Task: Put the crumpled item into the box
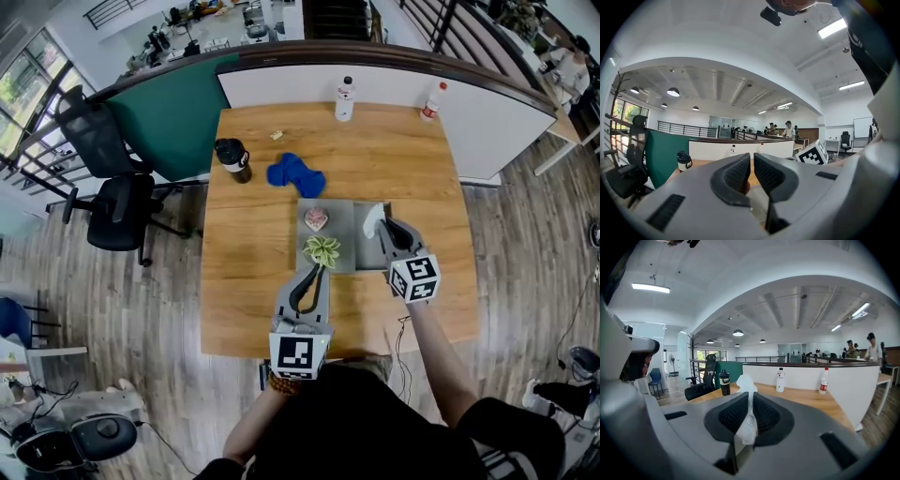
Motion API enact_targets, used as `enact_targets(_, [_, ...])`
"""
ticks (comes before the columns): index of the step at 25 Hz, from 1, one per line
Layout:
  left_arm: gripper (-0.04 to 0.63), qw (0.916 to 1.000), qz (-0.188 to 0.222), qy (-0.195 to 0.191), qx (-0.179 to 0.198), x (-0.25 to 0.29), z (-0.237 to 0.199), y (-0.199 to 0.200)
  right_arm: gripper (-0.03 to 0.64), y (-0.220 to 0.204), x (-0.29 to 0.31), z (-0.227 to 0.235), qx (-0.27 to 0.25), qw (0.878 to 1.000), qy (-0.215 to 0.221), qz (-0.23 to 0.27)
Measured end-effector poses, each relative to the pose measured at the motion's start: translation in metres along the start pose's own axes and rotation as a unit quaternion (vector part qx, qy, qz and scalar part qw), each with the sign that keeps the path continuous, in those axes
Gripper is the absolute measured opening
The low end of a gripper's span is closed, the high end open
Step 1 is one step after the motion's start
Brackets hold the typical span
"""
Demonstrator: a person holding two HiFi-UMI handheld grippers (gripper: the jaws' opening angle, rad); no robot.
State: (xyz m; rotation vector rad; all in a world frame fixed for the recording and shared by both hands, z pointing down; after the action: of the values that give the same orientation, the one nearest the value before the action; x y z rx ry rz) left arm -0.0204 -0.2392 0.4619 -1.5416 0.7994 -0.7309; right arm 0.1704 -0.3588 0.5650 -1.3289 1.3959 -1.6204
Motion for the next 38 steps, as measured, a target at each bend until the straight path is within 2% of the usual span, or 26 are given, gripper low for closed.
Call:
enact_targets(10, [0.041,1.0000,-0.002,0.007,0.004,-0.001,0.000,-0.001,0.041,-0.047,0.024,0.008,-0.015,0.998,-0.006,-0.056])
enact_targets(14, [0.041,0.9999,-0.002,0.013,0.001,-0.003,-0.002,-0.001,0.041,-0.066,0.035,0.011,0.015,0.996,-0.009,-0.084])
enact_targets(26, [0.041,1.0000,-0.007,0.007,0.000,-0.001,0.002,-0.005,0.041,-0.113,0.044,0.012,-0.011,0.990,-0.008,-0.137])
enact_targets(38, [0.041,0.9999,-0.010,0.010,0.000,-0.001,-0.001,-0.007,0.048,-0.142,0.046,0.012,-0.011,0.985,-0.003,-0.172])
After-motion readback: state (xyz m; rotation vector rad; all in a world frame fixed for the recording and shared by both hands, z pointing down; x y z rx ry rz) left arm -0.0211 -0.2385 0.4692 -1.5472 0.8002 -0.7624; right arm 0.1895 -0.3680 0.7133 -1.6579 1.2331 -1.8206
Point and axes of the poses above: the fingertips, and each gripper's own axes: x forward along the fingers, z to its right, y out of its top, the point moved 4 cm from there along -x, backward along the fingers, and after that the axes turned 10 degrees about -y, right-handed, at the moved point
